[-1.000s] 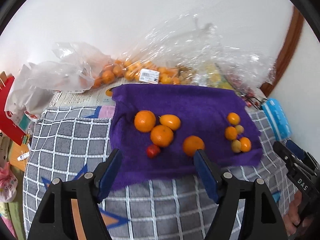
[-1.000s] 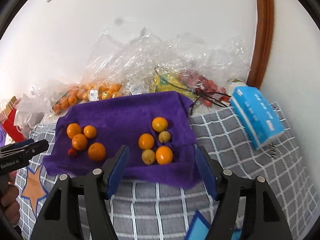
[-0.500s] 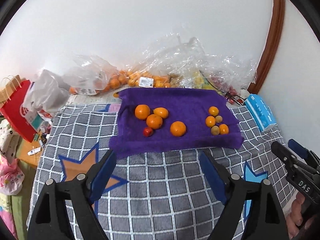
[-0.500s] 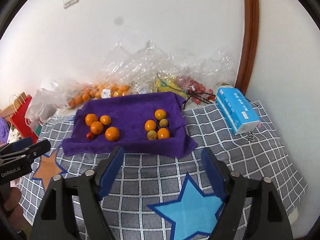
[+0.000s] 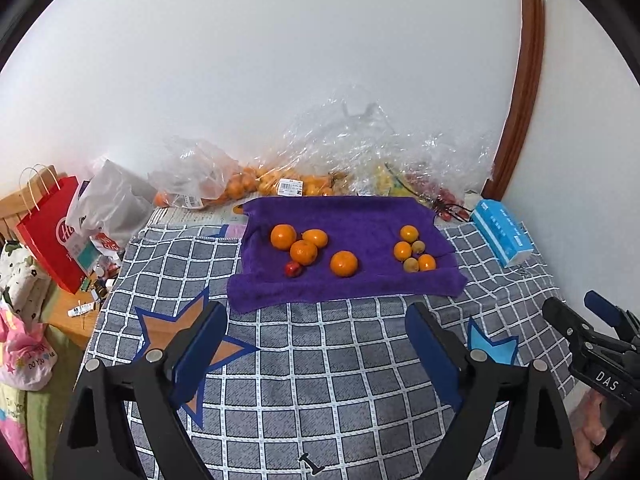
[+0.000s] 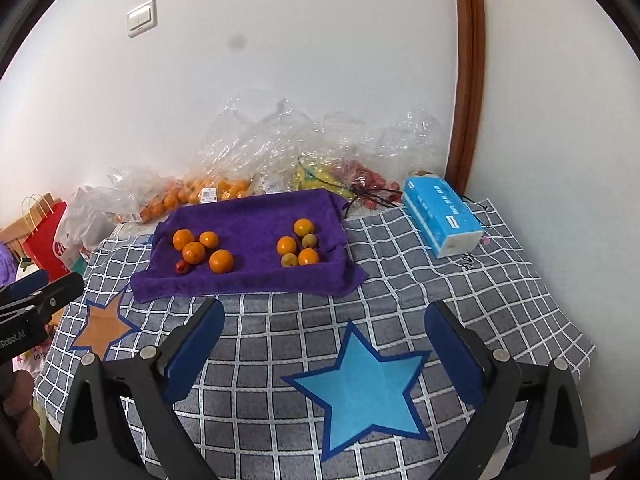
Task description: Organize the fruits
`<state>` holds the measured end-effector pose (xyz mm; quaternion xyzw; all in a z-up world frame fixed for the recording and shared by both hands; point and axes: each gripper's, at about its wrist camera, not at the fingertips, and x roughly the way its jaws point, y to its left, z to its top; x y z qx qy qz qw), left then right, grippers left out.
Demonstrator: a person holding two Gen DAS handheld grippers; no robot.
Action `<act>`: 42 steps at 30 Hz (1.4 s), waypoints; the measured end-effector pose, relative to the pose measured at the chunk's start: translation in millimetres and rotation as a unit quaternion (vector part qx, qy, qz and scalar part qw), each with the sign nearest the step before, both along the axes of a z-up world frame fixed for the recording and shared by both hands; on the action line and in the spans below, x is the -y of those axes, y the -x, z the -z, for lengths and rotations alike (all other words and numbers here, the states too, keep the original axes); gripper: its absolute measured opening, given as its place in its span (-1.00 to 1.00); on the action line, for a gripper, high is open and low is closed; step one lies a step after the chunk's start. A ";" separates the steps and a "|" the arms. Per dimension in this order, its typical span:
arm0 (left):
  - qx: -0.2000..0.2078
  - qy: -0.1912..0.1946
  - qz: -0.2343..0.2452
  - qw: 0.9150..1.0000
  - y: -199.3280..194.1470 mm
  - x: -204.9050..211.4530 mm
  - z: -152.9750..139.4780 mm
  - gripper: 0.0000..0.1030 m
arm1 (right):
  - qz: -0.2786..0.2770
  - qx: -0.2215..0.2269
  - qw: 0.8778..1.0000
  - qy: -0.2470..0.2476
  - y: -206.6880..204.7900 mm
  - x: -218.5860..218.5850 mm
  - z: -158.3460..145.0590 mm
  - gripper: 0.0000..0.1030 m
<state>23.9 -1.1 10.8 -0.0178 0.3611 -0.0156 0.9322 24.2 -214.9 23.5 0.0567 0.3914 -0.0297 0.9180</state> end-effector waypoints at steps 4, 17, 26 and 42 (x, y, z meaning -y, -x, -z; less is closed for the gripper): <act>-0.001 0.005 -0.002 1.000 4.1 -2.0 -0.4 0.76 | -0.002 -0.001 1.000 0.003 6.3 -1.6 -1.9 0.92; 0.003 -0.003 -0.004 1.000 10.6 -2.5 -3.2 0.76 | 0.001 0.002 1.000 0.006 10.4 -4.7 -4.2 0.92; 0.003 -0.004 -0.005 1.000 11.1 -4.1 -2.7 0.76 | 0.003 0.005 1.000 0.007 11.1 -5.1 -5.1 0.92; 0.005 -0.003 -0.005 1.000 15.4 -3.1 -3.6 0.76 | 0.004 0.007 1.000 0.009 14.0 -4.3 -6.8 0.92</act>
